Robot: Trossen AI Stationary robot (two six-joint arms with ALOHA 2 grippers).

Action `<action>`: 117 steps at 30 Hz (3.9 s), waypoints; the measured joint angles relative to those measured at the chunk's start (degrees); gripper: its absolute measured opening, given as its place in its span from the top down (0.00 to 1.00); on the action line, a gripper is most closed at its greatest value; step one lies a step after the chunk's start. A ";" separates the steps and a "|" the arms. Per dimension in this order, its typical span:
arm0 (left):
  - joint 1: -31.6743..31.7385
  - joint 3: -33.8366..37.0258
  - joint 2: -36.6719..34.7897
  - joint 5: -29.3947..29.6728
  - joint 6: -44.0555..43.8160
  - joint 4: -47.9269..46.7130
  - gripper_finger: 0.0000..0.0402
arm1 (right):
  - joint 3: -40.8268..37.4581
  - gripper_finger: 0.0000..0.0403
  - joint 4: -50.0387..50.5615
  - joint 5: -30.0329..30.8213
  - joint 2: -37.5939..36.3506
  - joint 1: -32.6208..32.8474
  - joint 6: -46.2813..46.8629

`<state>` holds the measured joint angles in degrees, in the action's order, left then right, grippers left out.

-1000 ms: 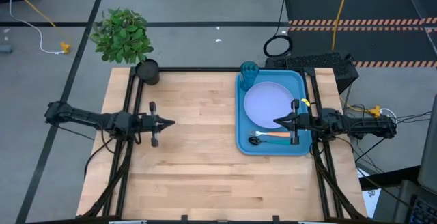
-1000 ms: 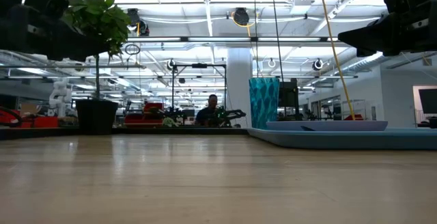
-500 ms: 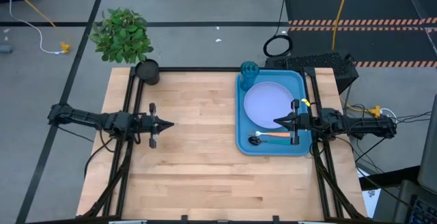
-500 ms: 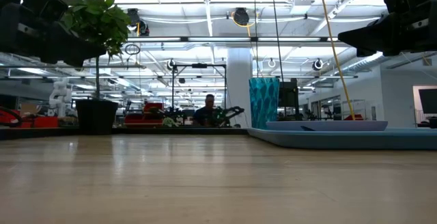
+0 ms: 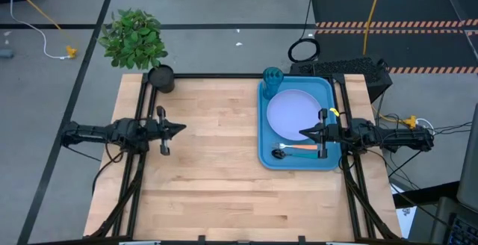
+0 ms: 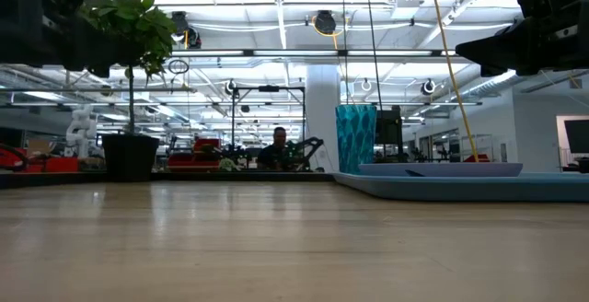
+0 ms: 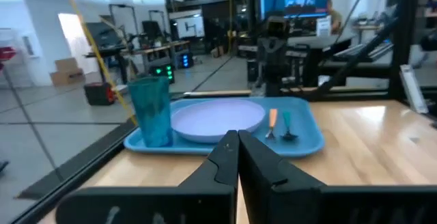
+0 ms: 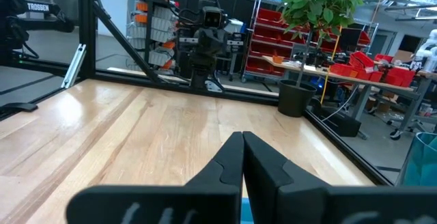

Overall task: Pick and place plate/cup/fork/spoon on tray
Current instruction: Return to Home Position

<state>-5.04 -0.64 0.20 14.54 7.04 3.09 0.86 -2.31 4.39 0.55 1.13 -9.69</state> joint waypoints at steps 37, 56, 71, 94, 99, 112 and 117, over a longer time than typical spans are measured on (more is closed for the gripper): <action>4.22 -2.29 -0.14 -6.72 -1.71 -7.53 1.00 | -0.01 1.00 -0.01 0.02 0.03 0.00 0.02; 3.02 0.02 0.16 -6.29 -2.66 -1.31 1.00 | -0.01 1.00 -0.34 0.02 0.07 0.00 0.01; 0.35 0.00 0.16 -6.59 0.40 -1.23 0.98 | 0.00 1.00 -0.39 0.02 0.07 0.00 0.01; 0.61 0.11 0.16 -5.26 0.21 0.13 0.92 | -0.02 1.00 -0.43 0.02 0.07 0.00 0.00; 0.61 0.11 0.16 -5.26 0.21 0.31 0.92 | 0.00 1.00 -0.43 0.02 0.07 0.00 0.01; 0.61 0.11 0.16 -5.30 0.21 0.48 0.92 | -0.01 1.00 -0.43 0.02 0.07 0.00 0.01; 0.61 0.11 0.16 -5.33 0.21 0.50 0.92 | 0.00 1.00 -0.43 0.02 0.07 0.00 0.02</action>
<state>-4.43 -0.54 0.36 9.21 7.25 3.60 0.86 -2.74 4.40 0.62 1.13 -9.67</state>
